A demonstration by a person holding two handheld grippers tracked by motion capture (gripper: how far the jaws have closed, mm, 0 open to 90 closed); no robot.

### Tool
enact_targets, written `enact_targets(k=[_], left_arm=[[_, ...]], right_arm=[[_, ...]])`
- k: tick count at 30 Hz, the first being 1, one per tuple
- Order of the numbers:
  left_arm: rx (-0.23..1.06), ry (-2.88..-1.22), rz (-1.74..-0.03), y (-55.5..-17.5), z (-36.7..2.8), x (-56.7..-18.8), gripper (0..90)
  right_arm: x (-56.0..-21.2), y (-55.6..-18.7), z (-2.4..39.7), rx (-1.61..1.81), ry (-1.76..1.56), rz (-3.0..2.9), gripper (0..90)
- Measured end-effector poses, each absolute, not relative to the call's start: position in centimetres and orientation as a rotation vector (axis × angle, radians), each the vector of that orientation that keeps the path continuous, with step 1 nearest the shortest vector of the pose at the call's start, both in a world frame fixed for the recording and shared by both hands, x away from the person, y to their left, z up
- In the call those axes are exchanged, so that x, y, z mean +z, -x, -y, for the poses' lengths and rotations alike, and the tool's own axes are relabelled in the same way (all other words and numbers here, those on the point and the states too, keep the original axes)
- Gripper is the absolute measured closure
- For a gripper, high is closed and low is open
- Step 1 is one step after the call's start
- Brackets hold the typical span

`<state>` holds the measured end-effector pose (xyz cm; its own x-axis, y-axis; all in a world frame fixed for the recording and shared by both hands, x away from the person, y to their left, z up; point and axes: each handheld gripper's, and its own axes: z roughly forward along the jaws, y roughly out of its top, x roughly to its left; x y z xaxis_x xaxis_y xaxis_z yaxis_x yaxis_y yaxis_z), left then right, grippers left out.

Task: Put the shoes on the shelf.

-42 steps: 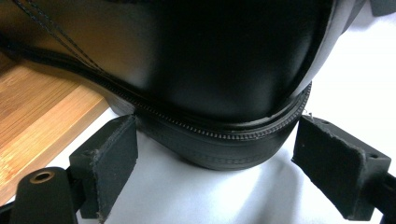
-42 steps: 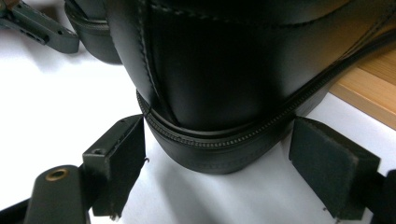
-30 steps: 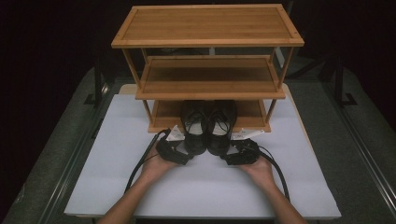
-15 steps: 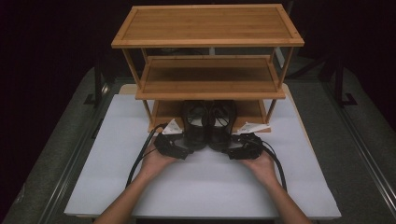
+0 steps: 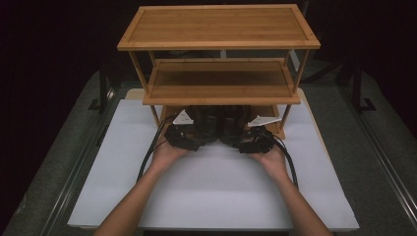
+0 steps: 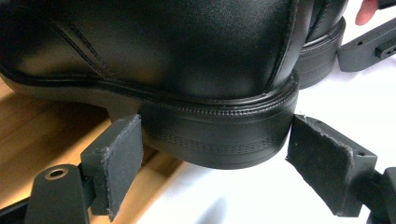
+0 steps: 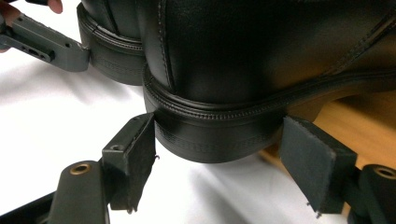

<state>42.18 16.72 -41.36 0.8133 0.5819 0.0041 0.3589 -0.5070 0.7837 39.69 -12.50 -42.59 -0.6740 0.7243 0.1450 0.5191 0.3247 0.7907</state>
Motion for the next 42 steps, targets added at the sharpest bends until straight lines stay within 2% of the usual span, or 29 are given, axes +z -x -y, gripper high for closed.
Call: enact_targets(k=[13,36,39,42], left_arm=[[0.329,-2.135,-0.762,-45.1,-16.4,-43.1,18.2],[0.336,-2.204,-0.787,-46.3,-15.9,-44.5,17.7],[0.325,-2.199,-0.798,-46.3,-16.0,-44.5,17.3],[0.323,-2.197,-0.794,-46.2,-16.2,-44.1,14.8]], right_arm=[[-43.1,-42.8,11.8,1.192,-1.127,-2.325,27.3],[-44.7,-44.1,11.6,1.127,-1.141,-2.344,26.3],[-44.8,-44.1,11.7,1.125,-1.154,-2.35,24.3],[-44.7,-44.1,11.8,1.106,-1.179,-2.343,17.3]])
